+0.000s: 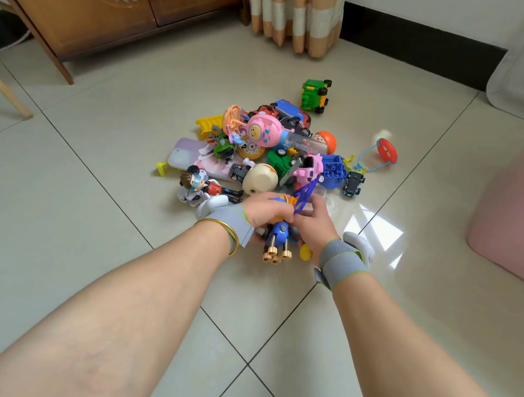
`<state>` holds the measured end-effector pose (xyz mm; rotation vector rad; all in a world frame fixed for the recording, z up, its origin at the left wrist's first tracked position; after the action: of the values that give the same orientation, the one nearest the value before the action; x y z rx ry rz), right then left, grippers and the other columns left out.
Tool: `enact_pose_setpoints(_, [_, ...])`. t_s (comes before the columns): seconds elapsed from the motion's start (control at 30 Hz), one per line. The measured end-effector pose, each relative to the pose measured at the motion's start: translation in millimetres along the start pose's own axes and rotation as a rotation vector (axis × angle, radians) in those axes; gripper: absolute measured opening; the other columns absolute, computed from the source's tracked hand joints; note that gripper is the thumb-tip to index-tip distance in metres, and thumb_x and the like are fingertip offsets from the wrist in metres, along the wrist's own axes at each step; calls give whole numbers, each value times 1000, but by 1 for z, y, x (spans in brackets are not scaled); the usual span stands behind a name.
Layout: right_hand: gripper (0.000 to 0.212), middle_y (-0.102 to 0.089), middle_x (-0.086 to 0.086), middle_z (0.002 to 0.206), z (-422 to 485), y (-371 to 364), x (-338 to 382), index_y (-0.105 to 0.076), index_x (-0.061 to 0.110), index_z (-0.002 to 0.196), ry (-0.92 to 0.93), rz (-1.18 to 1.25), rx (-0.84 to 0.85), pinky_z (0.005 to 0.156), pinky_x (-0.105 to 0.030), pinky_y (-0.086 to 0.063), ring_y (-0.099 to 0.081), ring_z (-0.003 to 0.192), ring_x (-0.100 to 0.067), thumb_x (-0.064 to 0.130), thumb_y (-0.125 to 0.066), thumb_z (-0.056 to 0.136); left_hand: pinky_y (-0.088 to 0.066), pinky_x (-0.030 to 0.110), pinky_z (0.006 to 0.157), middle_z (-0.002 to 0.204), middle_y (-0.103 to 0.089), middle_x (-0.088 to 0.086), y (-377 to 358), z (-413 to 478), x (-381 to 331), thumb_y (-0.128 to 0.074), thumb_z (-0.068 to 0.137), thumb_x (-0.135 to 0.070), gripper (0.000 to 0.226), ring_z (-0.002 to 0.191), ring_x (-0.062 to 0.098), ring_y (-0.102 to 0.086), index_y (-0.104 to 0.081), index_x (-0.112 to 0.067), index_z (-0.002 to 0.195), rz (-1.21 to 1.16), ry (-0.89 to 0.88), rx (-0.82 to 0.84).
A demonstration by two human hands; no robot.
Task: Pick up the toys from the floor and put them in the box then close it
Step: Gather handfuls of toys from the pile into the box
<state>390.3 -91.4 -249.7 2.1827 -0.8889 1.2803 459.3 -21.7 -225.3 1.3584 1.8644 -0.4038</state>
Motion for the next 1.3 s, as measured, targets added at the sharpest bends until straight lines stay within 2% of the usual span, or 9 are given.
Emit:
enact_pose_setpoints(0.1, [25, -50, -6, 69, -4, -1, 1, -40, 20, 106, -39, 21, 35, 36, -18, -32, -43, 49, -17, 3, -49, 90, -45, 18, 52, 69, -46, 7, -5, -6, 0, -54, 76, -6, 16, 56, 17, -48, -57, -16, 88, -93, -5, 17])
enact_pose_setpoints(0.2, [19, -48, -6, 69, -11, 4, 14, -39, 17, 103, -24, 3, 32, 34, -17, -31, -42, 48, -18, 4, -48, 92, -45, 25, 63, 74, -49, 10, -10, -13, -8, -54, 60, -9, 19, 65, 22, -50, -57, -16, 77, -223, -41, 6])
enact_pose_setpoints(0.43, [24, -49, -2, 74, -34, 44, 102, -42, 18, 101, 195, -82, -60, 28, -12, -29, -44, 51, -15, -1, -45, 88, -52, 46, 79, 93, -55, 18, -16, -37, -82, -54, 58, -11, 52, 85, 30, -57, -61, -12, 109, -306, -238, -18])
enact_pose_setpoints(0.6, [25, -45, 1, 71, -73, 114, 183, -41, 18, 100, 356, -80, -185, 30, -13, -31, -44, 47, -11, -3, -45, 86, -54, 46, 81, 83, -60, 12, -52, -71, -175, -55, 59, -10, 53, 75, 28, -60, -60, -10, 112, -357, -433, 24])
enact_pose_setpoints(0.7, [27, -48, 0, 73, -106, 178, 219, -42, 20, 102, 443, -77, -297, 31, -14, -33, -45, 50, -11, -3, -44, 87, -51, 57, 87, 92, -62, 19, -102, -91, -232, -57, 59, -9, 57, 78, 31, -62, -59, -7, 116, -337, -526, 126])
enact_pose_setpoints(0.97, [31, -56, -5, 84, -169, 333, 235, -48, 24, 94, 534, 79, -508, 43, -20, -41, -51, 58, -16, -5, -46, 84, -56, 27, 64, 88, -64, 12, -248, -117, -318, -56, 58, -8, 52, 66, 21, -63, -62, -7, 110, -267, -669, 324])
enact_pose_setpoints(1.13, [26, -61, -8, 89, -166, 439, 194, -56, 13, 105, 333, 169, -685, 61, -29, -46, -56, 75, -21, -2, -47, 86, -52, 46, 84, 85, -60, 15, -338, -90, -335, -72, 37, -27, 50, 80, 29, -61, -62, -14, 84, -95, -580, 291])
enact_pose_setpoints(1.23, [32, -59, -11, 91, -165, 481, 173, -61, 2, 115, 180, -38, -750, 71, -32, -41, -53, 81, -25, 3, -46, 87, -51, 45, 95, 122, -57, 12, -361, -67, -339, -82, 46, -43, 97, 104, 27, -62, -45, -19, 133, 42, -507, 158])
enact_pose_setpoints(1.3, [31, -63, -16, 109, -171, 496, 163, -59, 1, 117, 113, -186, -778, 83, -34, -43, -58, 100, -31, 5, -45, 89, -51, 41, 89, 133, -49, 9, -375, -57, -341, -73, 77, -36, 82, 95, 20, -57, -30, -21, 146, 97, -475, 139])
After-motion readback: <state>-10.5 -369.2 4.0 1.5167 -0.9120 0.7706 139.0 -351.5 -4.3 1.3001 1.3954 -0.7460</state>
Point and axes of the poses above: each hand's wrist, its own z-axis towards the middle knuckle, its own y-axis out of the back of the hand, x = y × z, the point moved 10 cm from there along z, towards the middle knuckle
